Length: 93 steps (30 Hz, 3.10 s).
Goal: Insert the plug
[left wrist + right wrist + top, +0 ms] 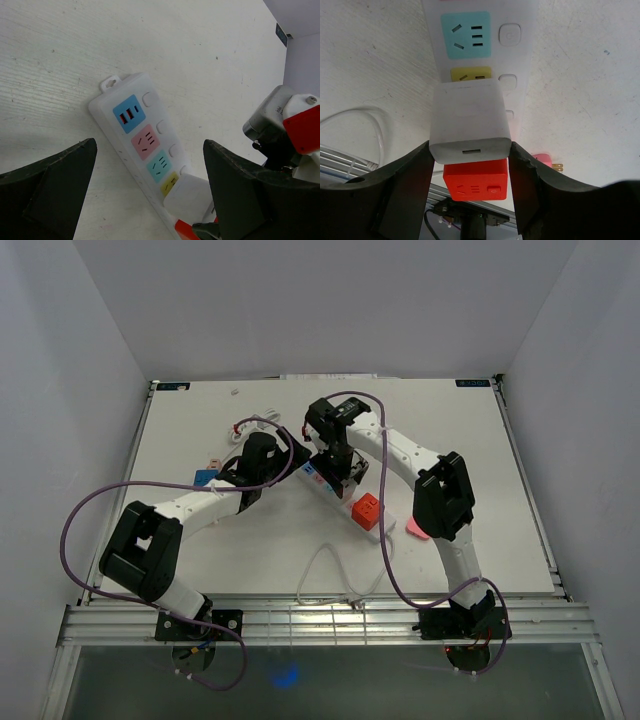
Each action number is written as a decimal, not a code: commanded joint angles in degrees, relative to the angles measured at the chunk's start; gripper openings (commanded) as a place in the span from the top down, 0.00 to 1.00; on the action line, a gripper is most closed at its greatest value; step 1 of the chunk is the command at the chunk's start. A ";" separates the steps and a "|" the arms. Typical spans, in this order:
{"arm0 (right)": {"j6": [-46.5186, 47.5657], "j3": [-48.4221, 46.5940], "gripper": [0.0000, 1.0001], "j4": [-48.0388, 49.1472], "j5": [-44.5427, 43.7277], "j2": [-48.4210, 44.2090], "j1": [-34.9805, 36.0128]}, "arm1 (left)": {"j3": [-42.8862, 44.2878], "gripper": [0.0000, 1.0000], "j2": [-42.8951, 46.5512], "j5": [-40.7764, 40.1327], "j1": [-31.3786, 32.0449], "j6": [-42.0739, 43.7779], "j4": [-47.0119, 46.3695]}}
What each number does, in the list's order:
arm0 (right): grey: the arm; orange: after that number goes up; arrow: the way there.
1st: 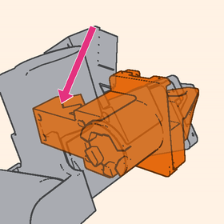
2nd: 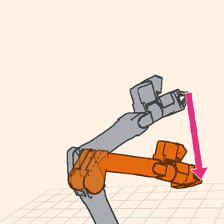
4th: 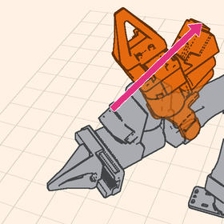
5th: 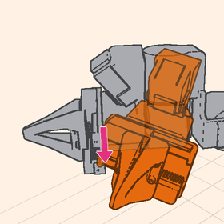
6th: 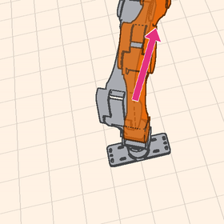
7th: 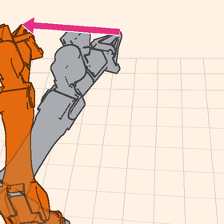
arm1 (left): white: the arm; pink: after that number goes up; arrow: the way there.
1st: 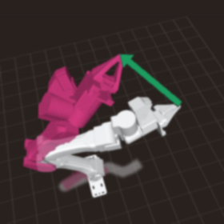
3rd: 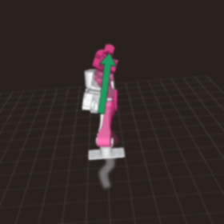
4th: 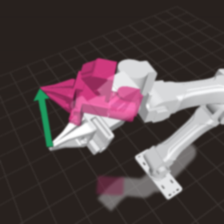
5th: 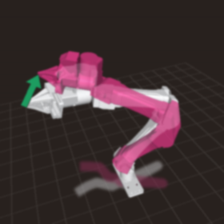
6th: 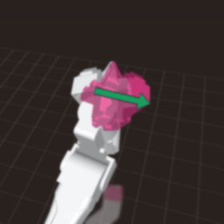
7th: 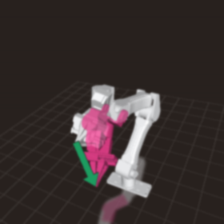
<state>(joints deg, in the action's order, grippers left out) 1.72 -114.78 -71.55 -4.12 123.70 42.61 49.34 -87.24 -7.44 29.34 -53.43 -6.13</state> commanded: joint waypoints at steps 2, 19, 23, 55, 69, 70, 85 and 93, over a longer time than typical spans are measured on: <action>-0.66 0.87 0.92 2.20 -3.26 4.62 -0.33 | -1.00 0.02 1.38 1.11 -0.16 0.34 -0.73; -3.47 3.16 0.92 5.45 -6.08 6.46 0.19 | -9.87 0.02 7.53 0.84 -2.27 -11.08 1.12; -3.56 3.51 0.92 6.51 -6.16 7.08 0.19 | -10.84 0.02 6.91 2.96 -2.45 -11.79 1.03; -2.60 7.99 0.52 15.65 -5.99 -2.49 0.89 | -12.52 0.02 10.77 0.77 -2.45 -7.04 2.08; -2.68 22.65 0.11 27.86 -5.10 -23.23 0.81 | -12.34 0.02 16.93 -2.05 -2.45 -1.95 4.81; -4.25 24.59 0.11 29.09 -5.63 -24.98 0.81 | -12.43 0.02 17.10 -1.88 -2.45 -1.33 4.55; -16.12 57.63 0.11 33.40 -5.02 -54.69 2.65 | -21.12 0.02 18.78 4.71 -2.45 5.88 -7.66; -25.61 69.76 0.37 39.89 -1.51 -59.89 2.92 | -26.57 0.02 20.00 9.90 -2.45 10.62 -14.86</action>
<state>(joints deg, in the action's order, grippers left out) -18.50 -48.34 -36.75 -7.20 66.15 45.15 24.75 -69.73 -1.04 27.00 -45.93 -15.99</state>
